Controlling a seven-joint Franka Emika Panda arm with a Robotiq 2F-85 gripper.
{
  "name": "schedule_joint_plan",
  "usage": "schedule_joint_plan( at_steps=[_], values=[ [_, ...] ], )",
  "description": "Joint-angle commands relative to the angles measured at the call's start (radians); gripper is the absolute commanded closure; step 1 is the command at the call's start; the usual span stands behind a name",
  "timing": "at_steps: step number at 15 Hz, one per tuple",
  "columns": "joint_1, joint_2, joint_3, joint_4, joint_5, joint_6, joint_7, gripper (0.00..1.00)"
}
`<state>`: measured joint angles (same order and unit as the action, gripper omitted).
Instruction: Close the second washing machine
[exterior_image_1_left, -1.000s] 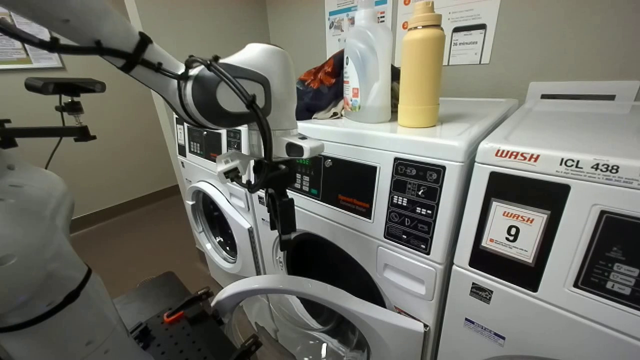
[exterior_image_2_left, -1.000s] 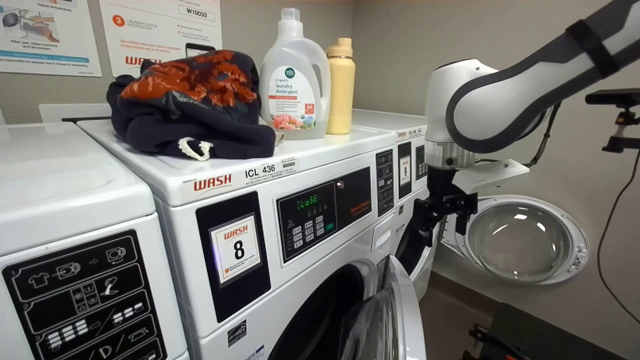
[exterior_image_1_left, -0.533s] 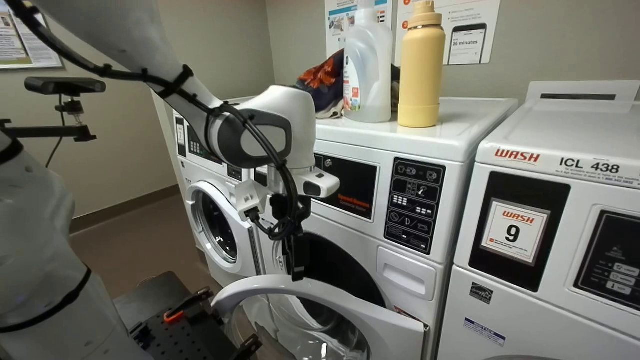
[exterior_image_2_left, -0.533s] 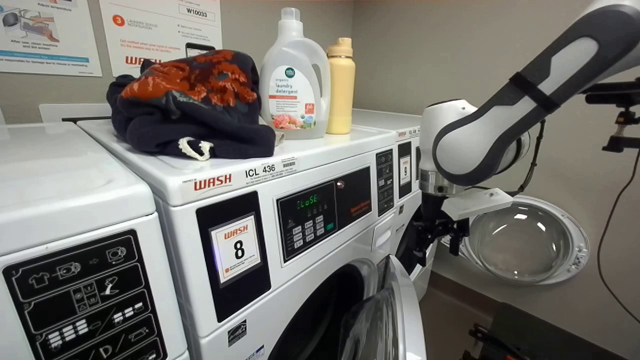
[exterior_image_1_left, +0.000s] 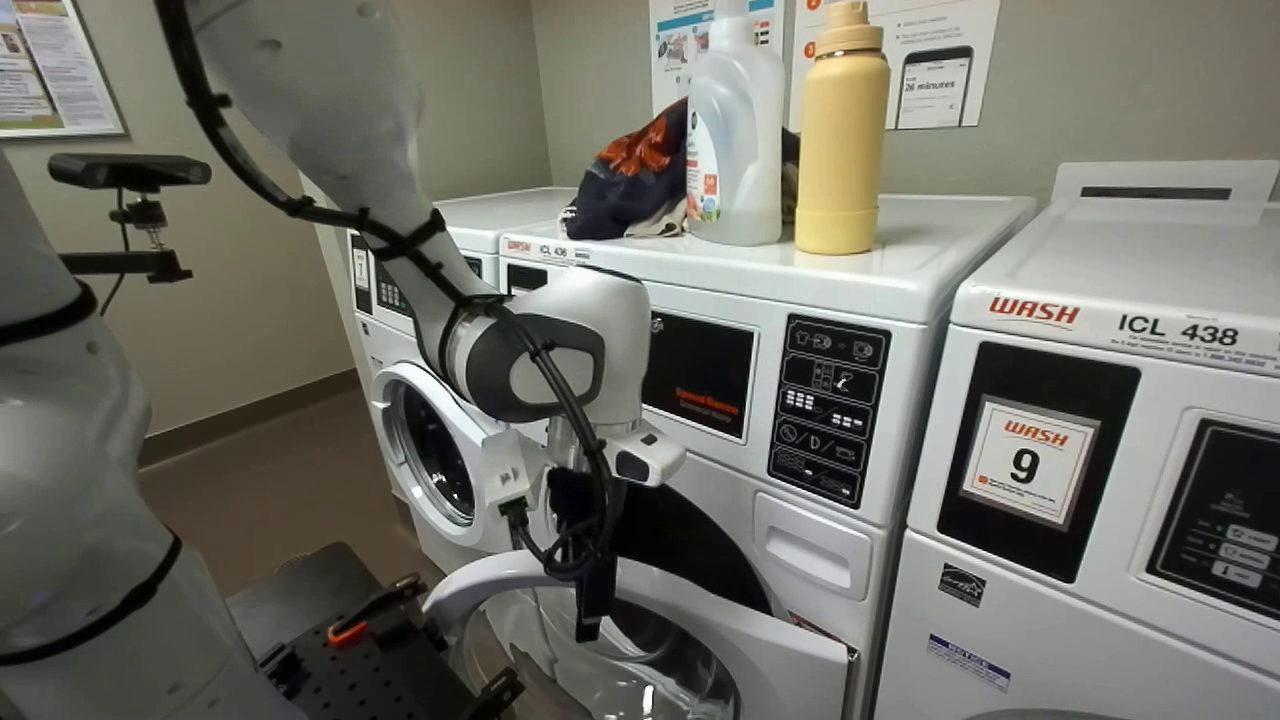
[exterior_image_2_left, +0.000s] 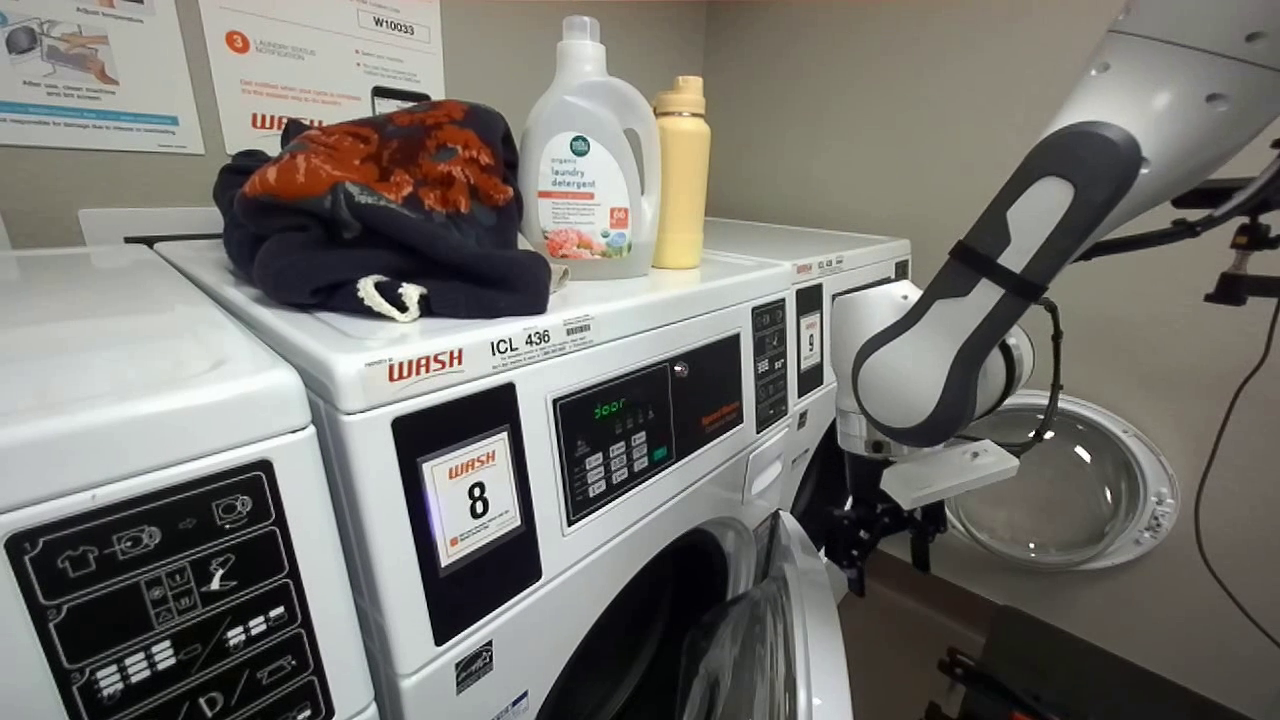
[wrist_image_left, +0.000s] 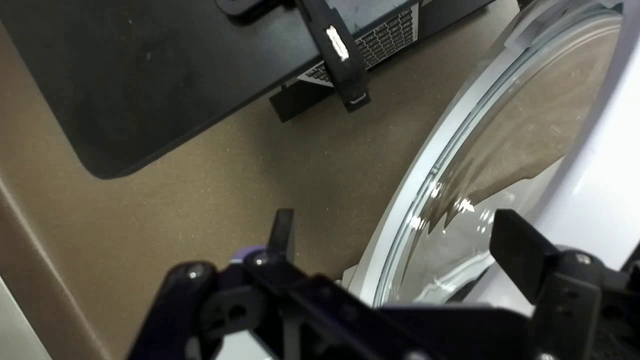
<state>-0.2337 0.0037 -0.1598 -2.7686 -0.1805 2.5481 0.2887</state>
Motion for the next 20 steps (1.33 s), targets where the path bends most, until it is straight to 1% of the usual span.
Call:
schedule_joint_plan(
  at_steps=[1, 8, 14, 20],
  values=[
    [0.020, 0.075, -0.020, 0.008, -0.038, 0.035, 0.057, 0.00],
    [0.076, 0.165, -0.027, -0.004, 0.000, 0.043, 0.062, 0.00],
    [0.138, 0.200, 0.010, -0.010, 0.090, 0.067, 0.041, 0.00],
    [0.225, 0.230, 0.049, 0.005, 0.145, 0.142, 0.069, 0.00]
  ],
)
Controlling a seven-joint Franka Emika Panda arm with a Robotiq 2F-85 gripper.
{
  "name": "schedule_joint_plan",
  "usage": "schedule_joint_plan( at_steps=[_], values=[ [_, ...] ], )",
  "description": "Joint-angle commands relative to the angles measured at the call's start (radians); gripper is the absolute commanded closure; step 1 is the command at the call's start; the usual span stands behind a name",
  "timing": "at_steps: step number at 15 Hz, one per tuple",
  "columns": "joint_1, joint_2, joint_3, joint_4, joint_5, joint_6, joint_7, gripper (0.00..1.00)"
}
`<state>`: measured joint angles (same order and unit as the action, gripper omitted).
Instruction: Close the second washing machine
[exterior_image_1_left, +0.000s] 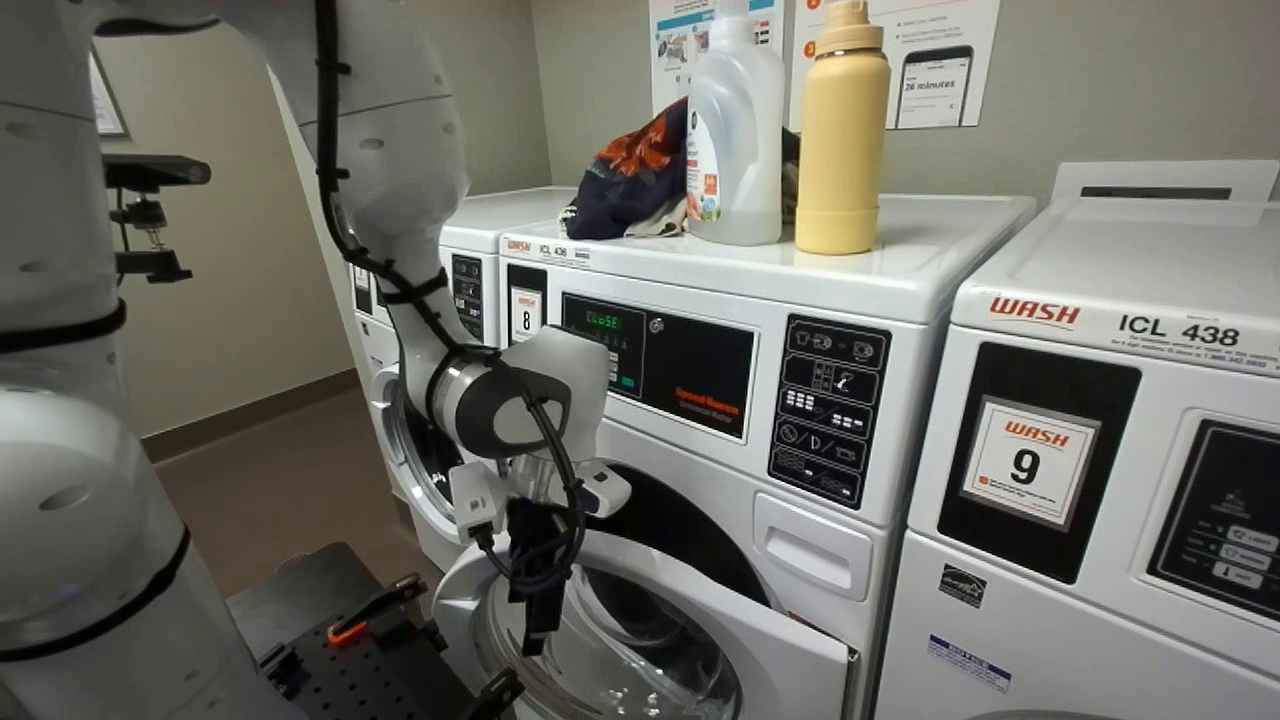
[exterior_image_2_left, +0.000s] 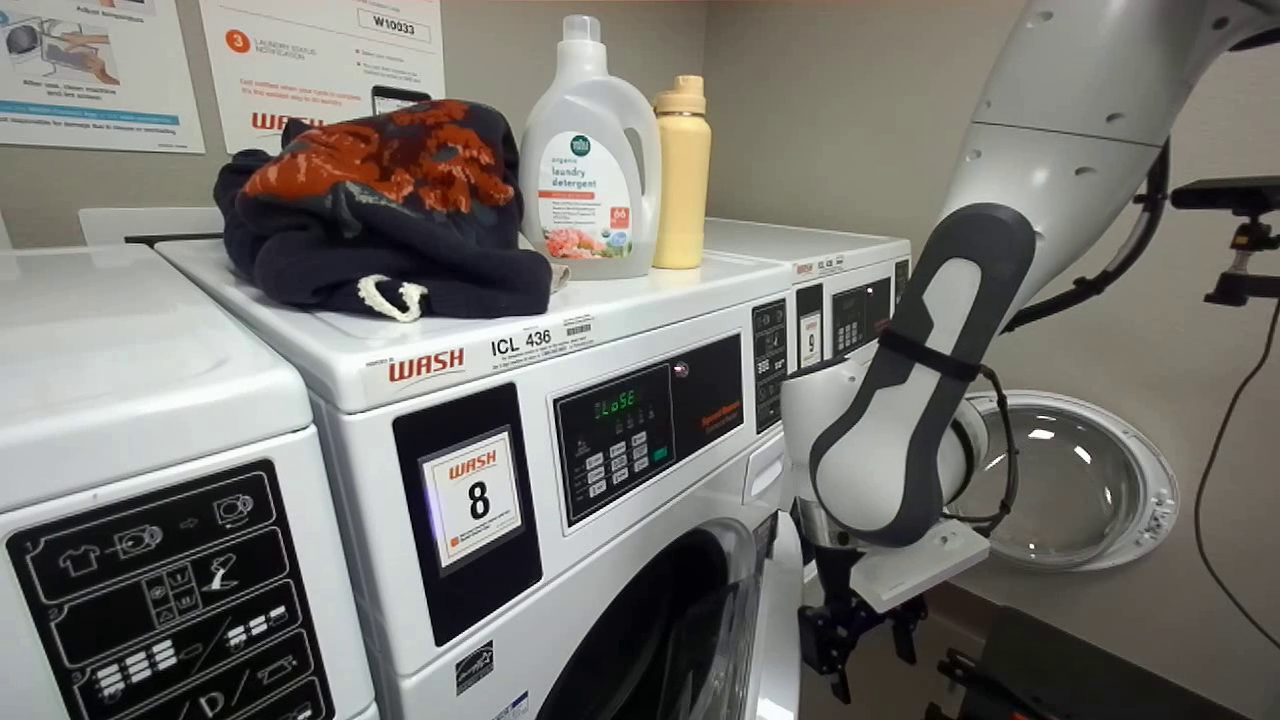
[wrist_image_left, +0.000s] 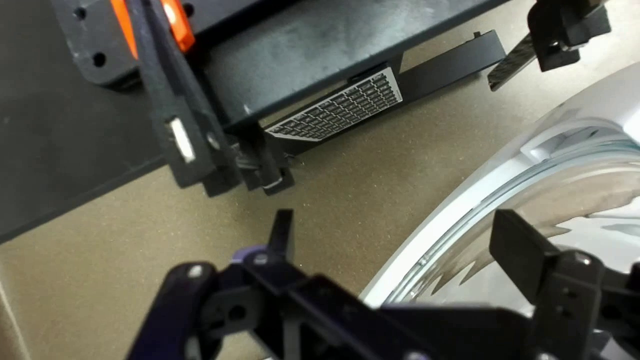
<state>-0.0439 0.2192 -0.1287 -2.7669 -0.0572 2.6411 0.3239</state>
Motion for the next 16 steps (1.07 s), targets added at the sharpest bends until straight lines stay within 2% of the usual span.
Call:
schedule_joint_plan(
  at_steps=[1, 8, 16],
  values=[
    [0.052, 0.014, 0.022, 0.004, 0.023, 0.061, 0.044, 0.00],
    [0.150, 0.065, 0.015, 0.016, 0.009, 0.177, 0.122, 0.00],
    [0.313, 0.126, -0.020, 0.072, -0.045, 0.209, 0.166, 0.00]
  ],
)
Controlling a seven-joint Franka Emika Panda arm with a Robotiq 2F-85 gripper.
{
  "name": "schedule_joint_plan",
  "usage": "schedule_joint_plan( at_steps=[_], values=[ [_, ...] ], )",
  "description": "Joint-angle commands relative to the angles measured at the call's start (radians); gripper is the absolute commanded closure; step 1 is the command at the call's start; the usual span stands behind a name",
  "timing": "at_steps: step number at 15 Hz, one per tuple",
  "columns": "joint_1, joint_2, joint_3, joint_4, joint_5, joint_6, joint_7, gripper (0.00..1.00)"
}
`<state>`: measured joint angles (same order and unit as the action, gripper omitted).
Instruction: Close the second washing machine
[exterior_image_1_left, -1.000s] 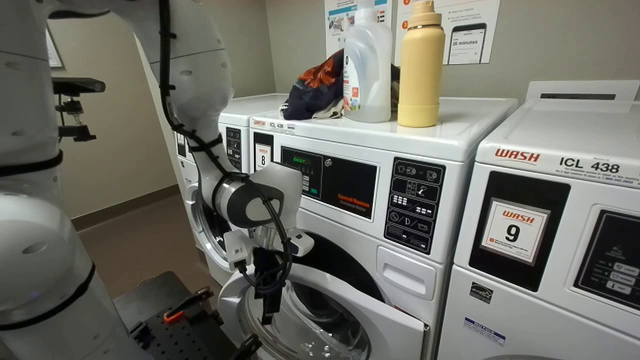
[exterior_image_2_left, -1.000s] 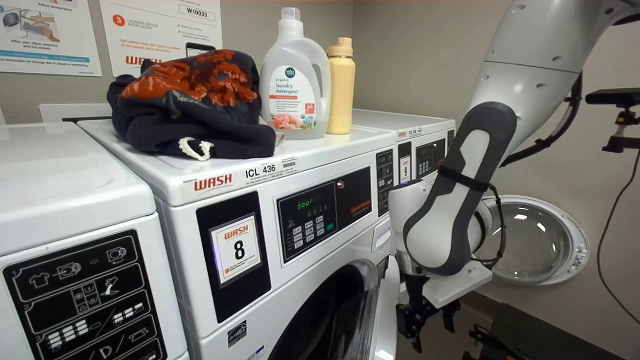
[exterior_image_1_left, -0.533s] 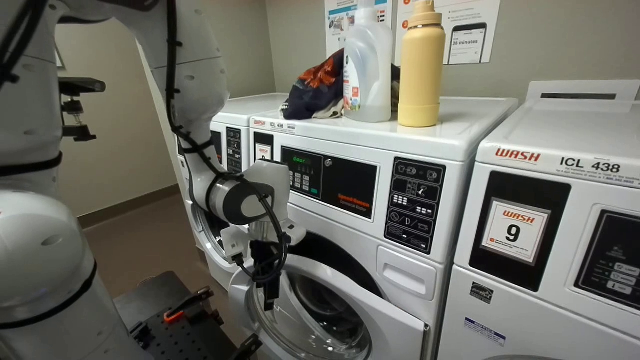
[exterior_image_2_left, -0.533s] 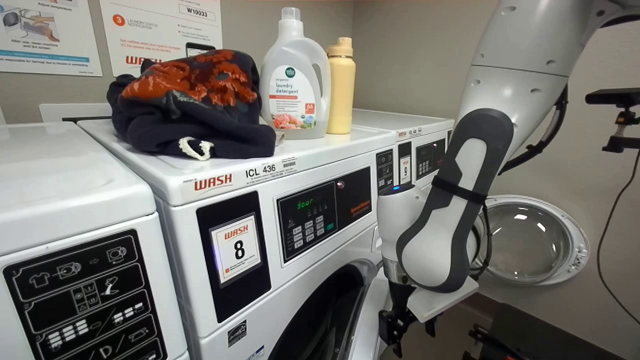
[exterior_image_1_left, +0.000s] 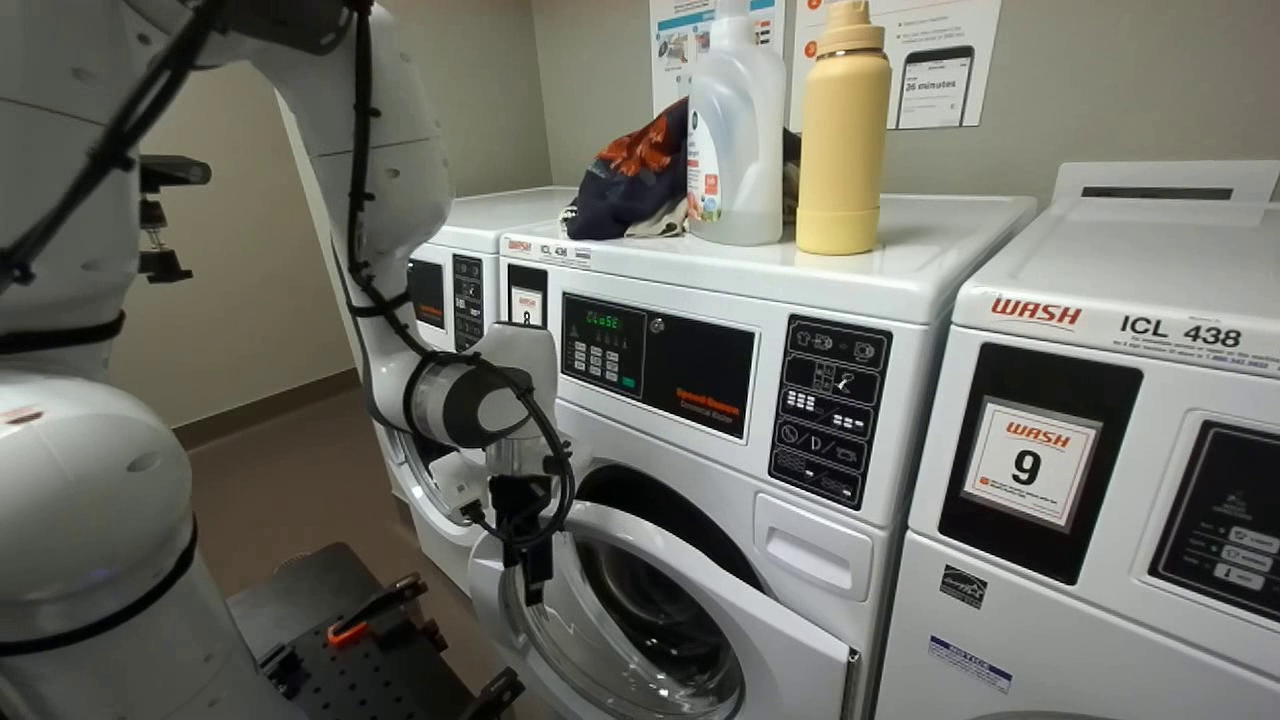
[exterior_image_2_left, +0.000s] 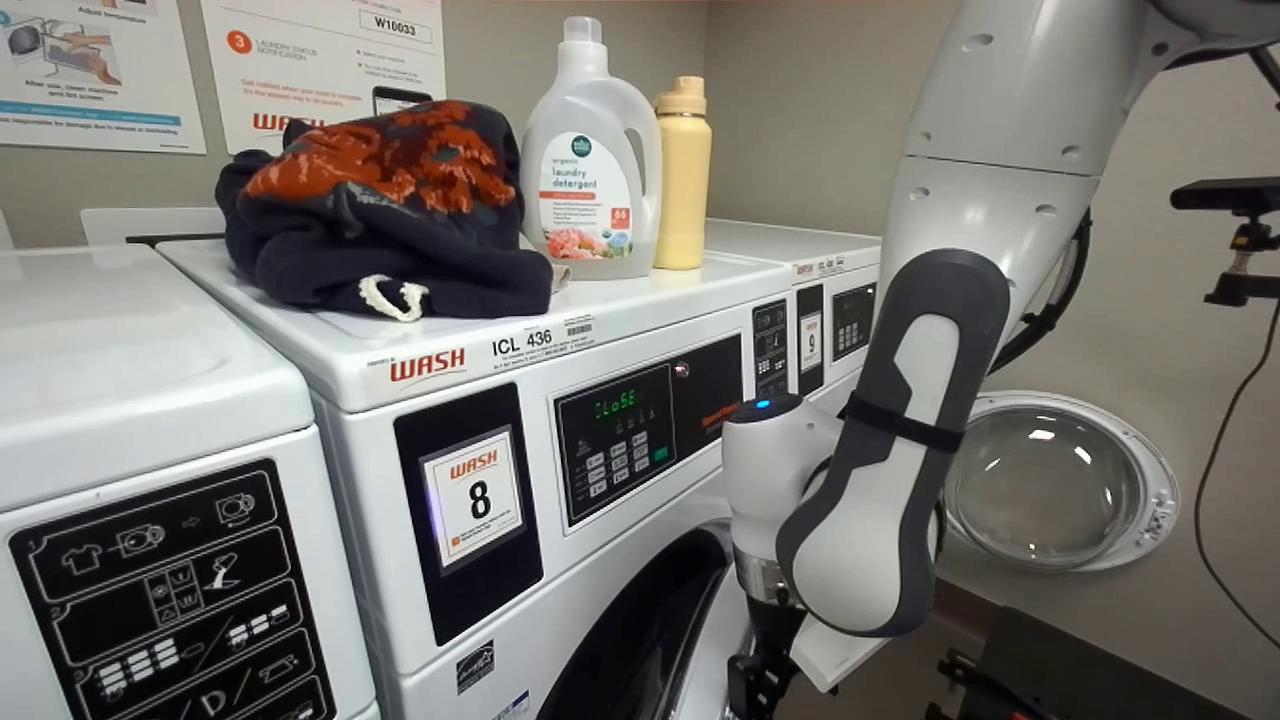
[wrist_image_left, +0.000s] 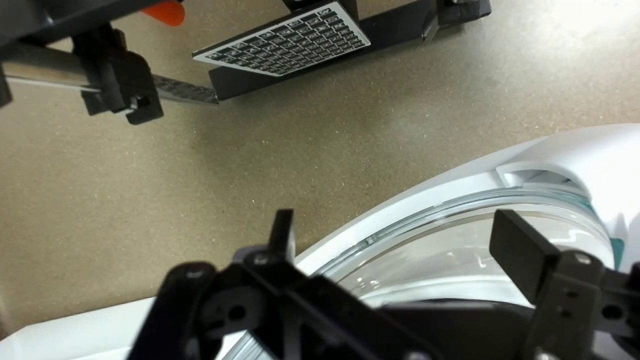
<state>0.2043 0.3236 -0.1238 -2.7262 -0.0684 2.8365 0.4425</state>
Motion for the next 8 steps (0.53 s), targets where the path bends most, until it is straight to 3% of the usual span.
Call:
schedule_joint_plan(
  at_steps=[1, 8],
  values=[
    [0.083, 0.034, -0.029, 0.047, -0.040, 0.017, 0.049, 0.00],
    [0.204, 0.084, -0.092, 0.129, -0.128, 0.018, 0.101, 0.00]
  ],
)
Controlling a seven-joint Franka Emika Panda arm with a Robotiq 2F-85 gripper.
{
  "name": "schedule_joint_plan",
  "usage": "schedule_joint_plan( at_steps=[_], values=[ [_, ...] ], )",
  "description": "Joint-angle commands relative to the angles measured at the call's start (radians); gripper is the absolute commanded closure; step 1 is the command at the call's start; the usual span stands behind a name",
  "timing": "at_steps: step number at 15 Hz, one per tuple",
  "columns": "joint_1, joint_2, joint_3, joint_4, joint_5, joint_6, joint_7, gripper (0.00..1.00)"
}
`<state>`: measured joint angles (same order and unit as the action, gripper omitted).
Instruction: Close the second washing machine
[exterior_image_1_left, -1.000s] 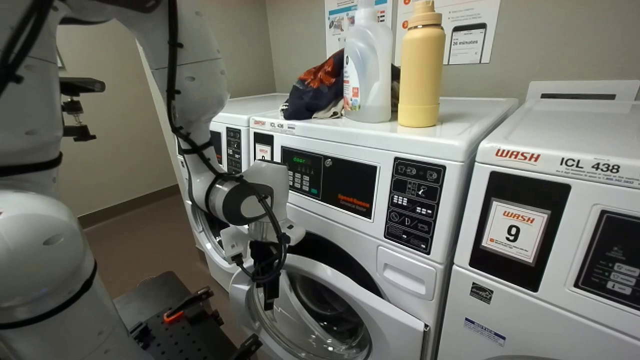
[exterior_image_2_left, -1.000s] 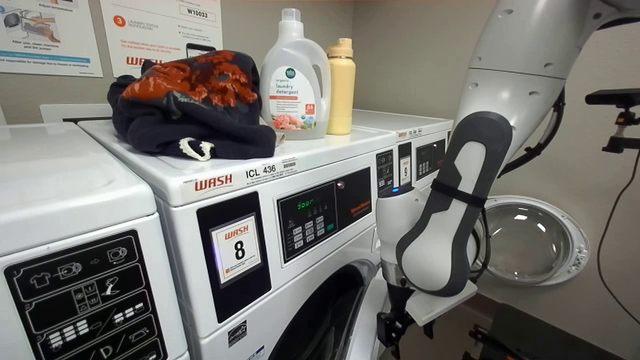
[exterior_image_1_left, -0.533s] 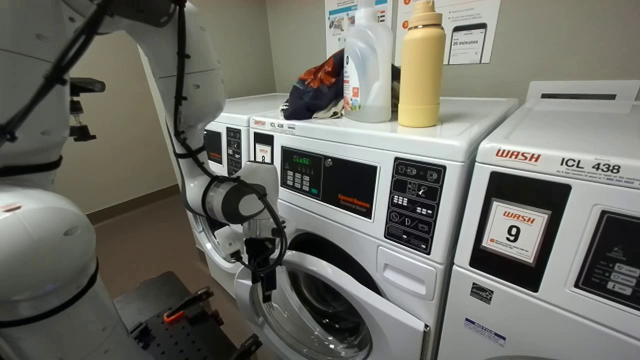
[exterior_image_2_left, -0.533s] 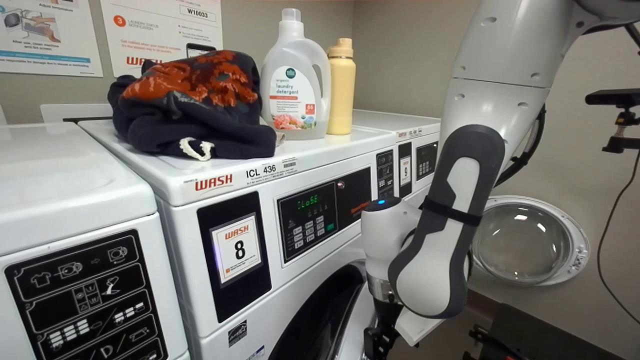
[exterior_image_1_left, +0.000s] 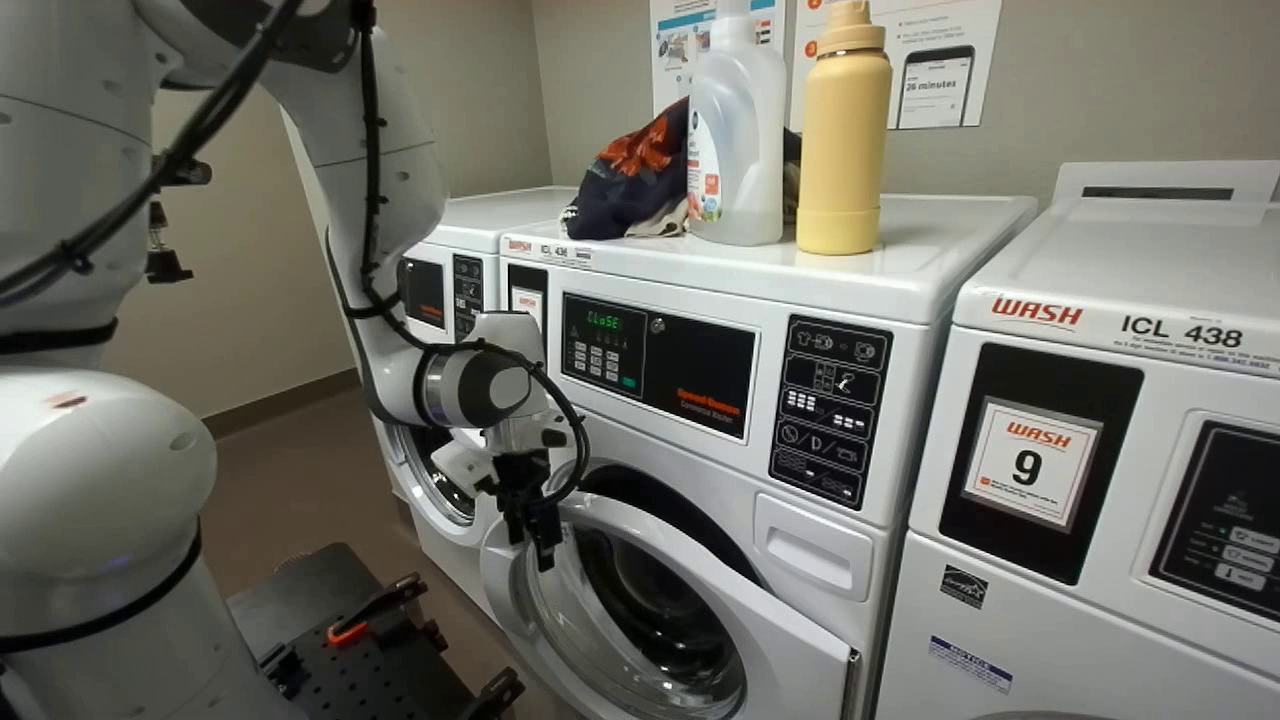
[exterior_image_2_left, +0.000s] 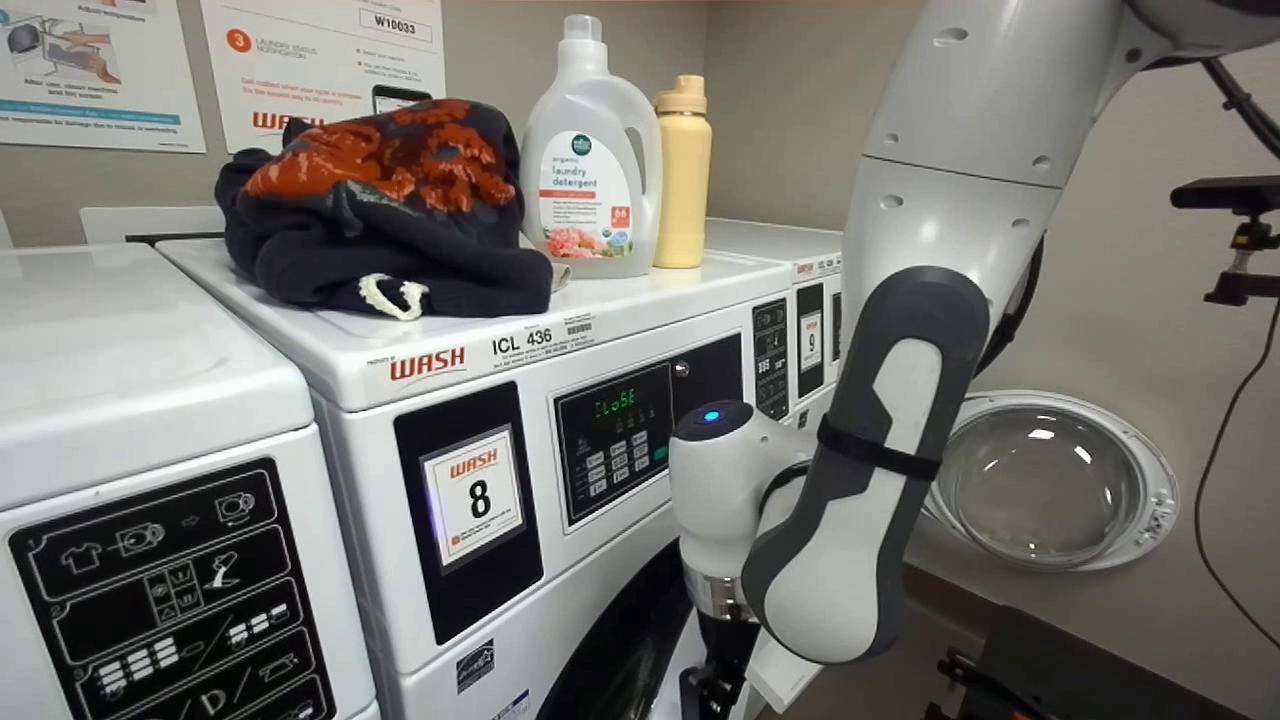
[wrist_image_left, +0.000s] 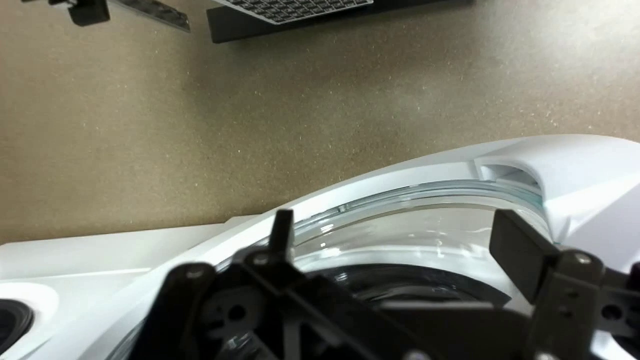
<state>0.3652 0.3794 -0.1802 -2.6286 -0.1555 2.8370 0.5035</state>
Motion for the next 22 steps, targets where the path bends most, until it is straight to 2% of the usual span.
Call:
schedule_joint_plan(
  at_steps=[1, 7, 12, 18, 21, 22],
  values=[
    [0.056, 0.032, -0.046, 0.040, -0.050, 0.016, 0.044, 0.00],
    [0.138, 0.070, -0.116, 0.086, -0.112, 0.047, 0.070, 0.00],
    [0.240, 0.085, -0.198, 0.082, -0.147, 0.148, 0.118, 0.00],
    [0.360, 0.074, -0.290, 0.003, -0.023, 0.346, 0.077, 0.00],
    [0.425, 0.092, -0.344, -0.061, 0.117, 0.479, -0.015, 0.00],
    [0.430, 0.098, -0.341, -0.080, 0.182, 0.524, -0.061, 0.00]
  ],
)
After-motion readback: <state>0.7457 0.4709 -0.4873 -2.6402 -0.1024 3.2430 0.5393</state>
